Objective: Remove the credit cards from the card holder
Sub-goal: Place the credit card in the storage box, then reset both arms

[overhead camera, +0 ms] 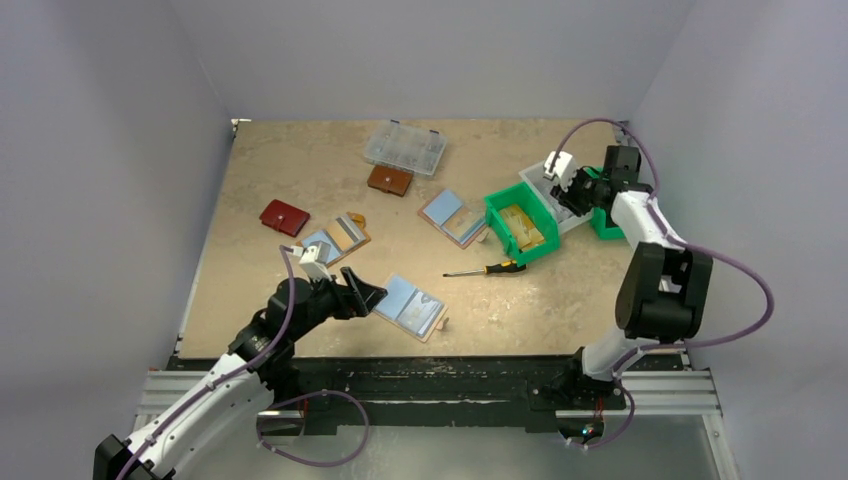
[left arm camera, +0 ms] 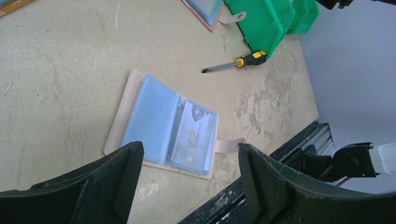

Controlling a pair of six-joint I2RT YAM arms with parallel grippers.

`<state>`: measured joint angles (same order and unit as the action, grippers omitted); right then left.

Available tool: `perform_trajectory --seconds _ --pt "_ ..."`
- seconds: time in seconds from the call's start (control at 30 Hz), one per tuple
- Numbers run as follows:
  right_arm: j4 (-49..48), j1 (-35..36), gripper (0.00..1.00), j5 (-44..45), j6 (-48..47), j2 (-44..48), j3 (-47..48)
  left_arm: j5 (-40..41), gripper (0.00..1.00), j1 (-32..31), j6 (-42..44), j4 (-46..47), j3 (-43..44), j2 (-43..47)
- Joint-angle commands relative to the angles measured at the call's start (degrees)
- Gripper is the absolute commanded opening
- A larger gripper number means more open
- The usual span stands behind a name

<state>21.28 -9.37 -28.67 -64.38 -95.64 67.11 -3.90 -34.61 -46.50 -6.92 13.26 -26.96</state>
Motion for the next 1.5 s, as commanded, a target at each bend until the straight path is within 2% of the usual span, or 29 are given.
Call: perform_trajectory --seconds 0.0,0.17,0.23,0.33,0.37,0.4,0.43,0.5,0.53,0.6,0.63,0.73,0.8,0.87,0.9,1.03,1.23,1.47 --pt "4.4 0.0 0.39 -8.1 5.9 9.2 1.8 -2.1 0.79 0.2 -1.2 4.6 -0.5 1.1" --pt "8.3 0.0 0.44 -18.1 12.4 17.0 2.3 -4.3 0.83 0.2 -2.9 9.8 -2.2 1.4" --pt "9.2 0.0 0.5 -23.7 15.9 19.7 2.8 -4.7 0.83 0.3 -3.0 9.8 -2.2 0.7" --pt "8.9 0.0 0.69 -30.3 24.2 23.0 3.3 -7.2 0.82 0.2 -2.0 10.3 -2.0 -0.9" --pt "8.9 0.0 0.81 -32.5 27.1 23.7 3.4 -7.5 0.82 0.2 -1.7 10.2 -1.8 -1.5" --pt "8.6 0.0 0.97 -35.6 30.3 24.1 3.4 -7.5 0.81 0.2 -1.8 9.7 -1.4 -2.2" --pt "8.3 0.0 0.99 -38.9 34.1 24.3 3.3 -7.3 0.81 0.2 -1.5 9.1 -1.0 -2.9" --pt "9.3 0.0 0.99 -42.0 42.9 23.3 4.1 -6.6 0.81 0.2 -0.9 7.5 0.0 -4.3" --pt "12.1 0.0 0.99 -42.7 42.9 22.5 5.4 -6.2 0.81 0.2 -0.5 7.1 0.6 -4.9" --pt "22.9 0.0 0.99 -43.8 34.9 21.2 8.6 -5.4 0.8 0.2 0.1 4.4 2.2 -5.5" --pt "21.4 0.0 0.99 -42.4 37.6 21.5 8.4 -4.7 0.8 0.2 0.5 3.3 3.5 -5.4" --pt "7.0 0.0 0.99 -33.7 54.3 25.2 3.1 -0.7 0.82 0.2 3.3 -2.6 9.2 -4.4" --pt "1.6 -0.3 0.99 -27.2 61.0 27.9 0.3 3.3 0.88 0.2 5.9 -6.6 13.6 -3.9" --pt "-0.6 -0.6 0.99 -20.4 63.3 30.1 -0.6 7.4 0.98 0.2 7.6 -9.4 16.8 -3.7" --pt "-0.9 -0.8 0.99 -17.0 63.8 31.0 -0.8 8.7 1.0 0.2 8.1 -10.4 17.9 -3.7" --pt "-1.3 -1.7 0.99 -16.6 63.9 34.3 -1.7 10.8 1.0 0.3 9.1 -11.4 20.0 -3.3" --pt "-5.9 -1.8 0.99 -11.1 72.5 38.0 -3.6 8.9 1.0 0.2 10.4 -12.4 22.4 -3.7" --pt "-4.5 -1.8 0.99 -12.1 71.3 39.0 -2.2 5.6 1.0 0.2 11.2 -11.9 22.7 -3.8"
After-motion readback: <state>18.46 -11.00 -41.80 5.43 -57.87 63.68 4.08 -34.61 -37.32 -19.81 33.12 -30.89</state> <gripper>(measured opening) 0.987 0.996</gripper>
